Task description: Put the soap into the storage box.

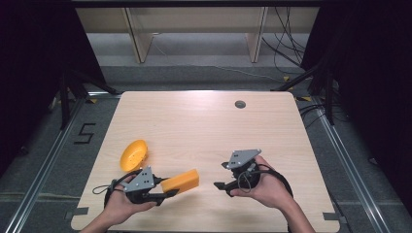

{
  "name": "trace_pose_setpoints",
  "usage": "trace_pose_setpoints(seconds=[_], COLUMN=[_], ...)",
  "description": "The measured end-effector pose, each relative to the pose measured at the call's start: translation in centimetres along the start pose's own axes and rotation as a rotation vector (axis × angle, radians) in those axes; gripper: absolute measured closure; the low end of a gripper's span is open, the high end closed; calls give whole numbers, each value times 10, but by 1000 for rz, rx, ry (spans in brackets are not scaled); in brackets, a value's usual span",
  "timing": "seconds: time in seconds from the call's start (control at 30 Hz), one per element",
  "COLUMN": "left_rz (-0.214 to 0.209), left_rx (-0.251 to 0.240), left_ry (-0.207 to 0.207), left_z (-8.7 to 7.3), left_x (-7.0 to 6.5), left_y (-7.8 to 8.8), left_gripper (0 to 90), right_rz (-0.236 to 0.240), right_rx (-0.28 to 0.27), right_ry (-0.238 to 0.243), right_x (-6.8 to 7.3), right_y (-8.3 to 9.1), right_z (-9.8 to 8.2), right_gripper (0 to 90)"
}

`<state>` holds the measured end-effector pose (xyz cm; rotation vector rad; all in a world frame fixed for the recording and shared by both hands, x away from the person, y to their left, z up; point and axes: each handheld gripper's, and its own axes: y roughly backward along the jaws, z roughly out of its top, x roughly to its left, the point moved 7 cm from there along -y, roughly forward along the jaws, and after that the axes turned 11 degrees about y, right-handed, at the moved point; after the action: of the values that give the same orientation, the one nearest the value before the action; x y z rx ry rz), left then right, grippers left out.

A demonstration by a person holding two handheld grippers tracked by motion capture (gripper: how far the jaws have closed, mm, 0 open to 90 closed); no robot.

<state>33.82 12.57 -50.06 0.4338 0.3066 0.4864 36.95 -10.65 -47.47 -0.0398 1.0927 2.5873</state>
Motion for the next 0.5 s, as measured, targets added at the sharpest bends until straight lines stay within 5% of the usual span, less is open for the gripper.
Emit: trace_pose_setpoints(seconds=[0.17,0.27,0.33,0.5], left_rz=[40,70,72,123], left_rx=[-9,-28,-32,-59], left_ry=[10,67,52,98], left_z=[-1,-3,-3,-2], left_x=[6,7,9,15], left_y=[6,9,10,18], left_gripper=[604,604,604,604], right_rz=[-89,-113,-128,-194], right_rx=[7,10,10,5], right_ry=[-72,-114,-130,-177], right_x=[-8,-10,-11,-17], right_y=[6,10,11,15], right_z=[-18,-25,-27,-37], right_gripper=[318,326,330,361])
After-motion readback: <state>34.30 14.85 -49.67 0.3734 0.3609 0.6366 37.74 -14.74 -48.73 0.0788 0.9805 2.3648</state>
